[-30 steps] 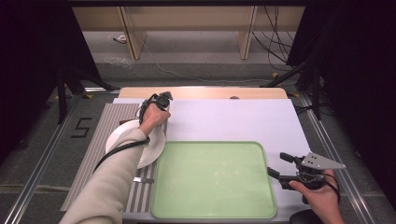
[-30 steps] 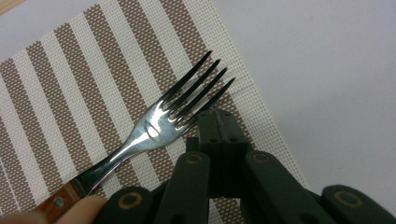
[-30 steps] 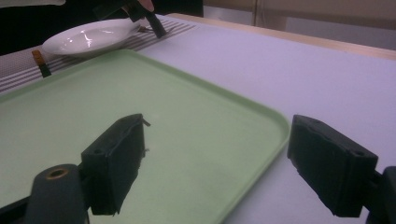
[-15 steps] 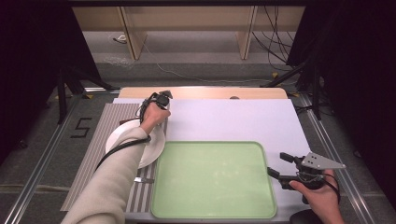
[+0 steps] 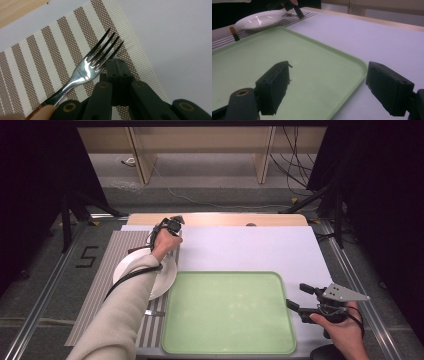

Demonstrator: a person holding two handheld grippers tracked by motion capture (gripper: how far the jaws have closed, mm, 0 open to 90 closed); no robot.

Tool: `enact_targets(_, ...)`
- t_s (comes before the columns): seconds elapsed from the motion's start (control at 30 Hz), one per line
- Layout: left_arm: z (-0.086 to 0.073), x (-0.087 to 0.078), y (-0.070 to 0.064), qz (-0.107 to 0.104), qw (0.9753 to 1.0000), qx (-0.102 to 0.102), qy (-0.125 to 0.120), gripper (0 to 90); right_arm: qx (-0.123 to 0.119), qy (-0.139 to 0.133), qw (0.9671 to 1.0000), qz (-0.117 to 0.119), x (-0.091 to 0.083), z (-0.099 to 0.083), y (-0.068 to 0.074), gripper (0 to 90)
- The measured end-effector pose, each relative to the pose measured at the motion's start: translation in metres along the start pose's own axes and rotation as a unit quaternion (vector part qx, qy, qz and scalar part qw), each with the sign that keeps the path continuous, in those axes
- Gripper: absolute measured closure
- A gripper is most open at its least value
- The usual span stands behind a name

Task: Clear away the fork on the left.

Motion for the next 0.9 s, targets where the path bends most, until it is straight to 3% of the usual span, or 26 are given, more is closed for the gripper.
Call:
enact_targets(0.4, 0.003, 0.003, 0.002, 0.004, 1.0000, -0.006, -0.005, 88.9, 0.000, 0.000, 1.0000, 0.000, 0.000, 0.000, 0.000, 20.1)
enact_targets(0.5, 0.003, 0.002, 0.004, 0.003, 1.0000, 0.005, -0.006, 87.1, 0.000, 0.000, 1.0000, 0.000, 0.000, 0.000, 0.000, 20.0)
enact_targets(0.7, 0.000, -0.006, 0.013, -0.018, 0.9997, 0.004, -0.016, 76.7, 0.000, 0.000, 1.0000, 0.000, 0.000, 0.000, 0.000, 20.0)
enact_targets(0.9, -0.006, -0.016, 0.039, -0.017, 0.9989, 0.021, -0.040, 61.9, -0.001, 0.000, 1.0000, -0.002, 0.000, 0.000, 0.000, 20.1)
Point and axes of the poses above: each handheld gripper's, and its own axes: x roughly forward along the jaws, z roughly out of its top, y roughly to its left, the point moved 6 cm from there along x, roughly forward along the jaws, and after that the axes turned 13 degrees about z, right-handed, at the moved point
